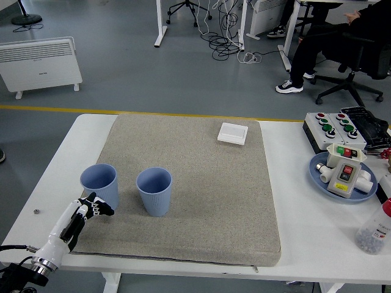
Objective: Push cup pick cup insert cup
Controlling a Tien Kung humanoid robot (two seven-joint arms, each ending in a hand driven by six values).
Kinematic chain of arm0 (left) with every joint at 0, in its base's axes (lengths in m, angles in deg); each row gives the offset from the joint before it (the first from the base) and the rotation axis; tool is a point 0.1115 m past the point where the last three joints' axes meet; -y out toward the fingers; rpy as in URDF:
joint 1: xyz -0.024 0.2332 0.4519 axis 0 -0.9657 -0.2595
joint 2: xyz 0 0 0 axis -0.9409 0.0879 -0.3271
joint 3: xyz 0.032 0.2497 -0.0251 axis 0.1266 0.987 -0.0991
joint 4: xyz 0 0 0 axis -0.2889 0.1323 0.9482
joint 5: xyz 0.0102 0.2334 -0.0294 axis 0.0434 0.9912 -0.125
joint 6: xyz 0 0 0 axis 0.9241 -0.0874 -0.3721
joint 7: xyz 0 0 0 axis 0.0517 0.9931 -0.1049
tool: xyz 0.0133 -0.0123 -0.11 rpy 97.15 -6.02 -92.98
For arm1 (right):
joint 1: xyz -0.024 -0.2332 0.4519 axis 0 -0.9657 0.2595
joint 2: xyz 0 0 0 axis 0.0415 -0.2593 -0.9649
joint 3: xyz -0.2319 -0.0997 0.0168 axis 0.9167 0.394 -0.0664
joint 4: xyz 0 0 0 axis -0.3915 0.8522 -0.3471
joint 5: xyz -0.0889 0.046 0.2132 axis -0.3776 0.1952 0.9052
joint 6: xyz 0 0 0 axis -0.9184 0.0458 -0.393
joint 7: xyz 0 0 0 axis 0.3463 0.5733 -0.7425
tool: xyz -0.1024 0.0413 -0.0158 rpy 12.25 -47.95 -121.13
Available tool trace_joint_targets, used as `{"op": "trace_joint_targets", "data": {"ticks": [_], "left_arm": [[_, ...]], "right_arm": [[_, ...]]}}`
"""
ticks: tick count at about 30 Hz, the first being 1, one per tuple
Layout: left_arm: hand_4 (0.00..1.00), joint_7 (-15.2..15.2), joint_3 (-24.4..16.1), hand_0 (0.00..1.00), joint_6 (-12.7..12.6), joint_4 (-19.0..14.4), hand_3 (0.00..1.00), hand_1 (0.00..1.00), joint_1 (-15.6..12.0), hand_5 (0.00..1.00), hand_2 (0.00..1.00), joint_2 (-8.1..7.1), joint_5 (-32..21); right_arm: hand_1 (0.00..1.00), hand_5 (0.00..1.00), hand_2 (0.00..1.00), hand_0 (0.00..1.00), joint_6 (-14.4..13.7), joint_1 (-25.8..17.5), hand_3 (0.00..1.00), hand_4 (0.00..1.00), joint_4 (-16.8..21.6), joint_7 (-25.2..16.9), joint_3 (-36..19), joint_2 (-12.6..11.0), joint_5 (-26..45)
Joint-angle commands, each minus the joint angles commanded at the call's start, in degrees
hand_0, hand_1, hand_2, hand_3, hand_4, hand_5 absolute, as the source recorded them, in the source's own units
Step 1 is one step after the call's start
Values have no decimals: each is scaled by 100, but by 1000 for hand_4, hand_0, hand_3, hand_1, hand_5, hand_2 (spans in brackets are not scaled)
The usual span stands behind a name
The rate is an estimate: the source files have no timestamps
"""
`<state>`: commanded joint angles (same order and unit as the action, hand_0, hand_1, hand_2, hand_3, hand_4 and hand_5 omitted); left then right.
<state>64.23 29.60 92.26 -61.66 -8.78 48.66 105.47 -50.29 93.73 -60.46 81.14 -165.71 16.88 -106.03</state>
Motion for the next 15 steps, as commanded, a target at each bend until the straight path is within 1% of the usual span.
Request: {"op": "trace_joint_targets", "data": {"ticks": [15], "left_arm": [[568, 13, 78, 535, 30, 214, 438, 508, 278, 998, 478, 37, -186]], "right_arm": [[611, 572, 586, 749, 0, 17, 582, 108, 0, 4, 7, 17, 0]]}}
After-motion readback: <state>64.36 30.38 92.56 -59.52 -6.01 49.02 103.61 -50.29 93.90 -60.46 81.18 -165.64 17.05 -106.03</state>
